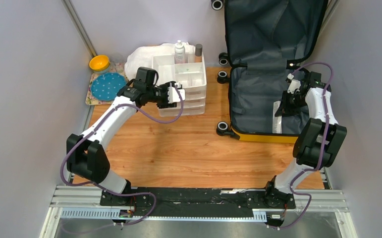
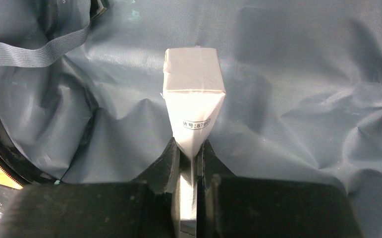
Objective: Open, take out, and arrange the luggage
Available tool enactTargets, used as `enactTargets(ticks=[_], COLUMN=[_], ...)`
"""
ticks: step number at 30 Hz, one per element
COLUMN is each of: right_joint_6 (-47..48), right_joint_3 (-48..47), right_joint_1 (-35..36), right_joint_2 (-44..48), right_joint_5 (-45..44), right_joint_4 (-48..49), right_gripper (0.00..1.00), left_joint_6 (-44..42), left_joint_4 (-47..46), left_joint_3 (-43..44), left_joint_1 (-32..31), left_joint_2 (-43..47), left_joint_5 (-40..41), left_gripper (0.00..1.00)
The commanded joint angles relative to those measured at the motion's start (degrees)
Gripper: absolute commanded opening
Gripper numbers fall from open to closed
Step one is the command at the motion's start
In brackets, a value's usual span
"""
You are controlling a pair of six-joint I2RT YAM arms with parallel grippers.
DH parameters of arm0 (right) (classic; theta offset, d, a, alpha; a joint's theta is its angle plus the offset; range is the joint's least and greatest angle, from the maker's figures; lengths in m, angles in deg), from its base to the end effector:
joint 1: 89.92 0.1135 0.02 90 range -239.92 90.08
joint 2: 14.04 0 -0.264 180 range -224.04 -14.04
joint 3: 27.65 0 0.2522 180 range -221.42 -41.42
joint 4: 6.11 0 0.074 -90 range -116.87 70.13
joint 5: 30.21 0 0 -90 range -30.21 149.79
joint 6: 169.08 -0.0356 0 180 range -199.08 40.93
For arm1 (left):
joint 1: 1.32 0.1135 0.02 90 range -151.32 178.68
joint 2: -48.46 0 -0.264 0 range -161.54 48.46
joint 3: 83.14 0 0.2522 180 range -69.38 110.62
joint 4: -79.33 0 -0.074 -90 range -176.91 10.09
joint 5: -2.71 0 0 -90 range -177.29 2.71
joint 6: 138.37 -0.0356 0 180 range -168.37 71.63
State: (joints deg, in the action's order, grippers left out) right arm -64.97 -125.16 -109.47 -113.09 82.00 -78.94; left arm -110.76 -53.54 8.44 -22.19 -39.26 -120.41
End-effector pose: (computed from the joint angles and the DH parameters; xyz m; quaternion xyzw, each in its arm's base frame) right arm 0.3272 -0.1019 0.2644 0.0200 0.9723 0.1440 0.1830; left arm 0.3077 -0.1381 0.3231 0.6690 0.5826 -0.1099 0.4482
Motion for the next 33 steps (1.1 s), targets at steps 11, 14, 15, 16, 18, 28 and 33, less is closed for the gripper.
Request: enactTargets(ticks=[11, 14, 15, 16, 18, 28, 33], right_joint_6=[-0.1, 0.2, 0.2, 0.2, 0.1, 0.1, 0.3], right_joint_3=[-1.9, -2.0, -1.9, -1.9, -1.8, -0.7, -0.3], right_joint_1=[0.3, 0.3, 0.3, 0.3, 0.4, 0.2, 0.2], right_joint_2=[-0.4, -0.4, -0.3, -0.3, -0.3, 0.9, 1.1], right_joint_5=[0.3, 0.3, 0.4, 0.5, 0.5, 0.0, -0.3], right_joint_4=[-2.3, -2.4, -2.3, -2.4, -2.4, -2.4, -2.3], right_gripper=[0.0, 0.0, 0.0, 0.0, 0.0, 0.0, 0.0], left_joint_6=[-0.3, -3.0, -3.5, -4.0, -6.9, -16.5, -17.5], left_joint_4=[-40.4, -57.1, -66.5, -71.2, -84.3, -128.9, -128.8], left_joint_3=[-31.7, -42.7, -45.5, -49.8, -53.1, -52.9, -52.3], left_joint_1=[-4.4, -7.0, -7.6, -8.2, -10.0, -12.6, -12.5], left_joint_2=[20.6, 25.1, 25.5, 25.0, 23.2, 0.4, -1.2], left_joint_5=[2.8, 7.2, 8.7, 11.9, 14.7, 24.6, 24.2], left_gripper=[0.66, 0.75, 0.79, 0.8, 0.8, 0.81, 0.81])
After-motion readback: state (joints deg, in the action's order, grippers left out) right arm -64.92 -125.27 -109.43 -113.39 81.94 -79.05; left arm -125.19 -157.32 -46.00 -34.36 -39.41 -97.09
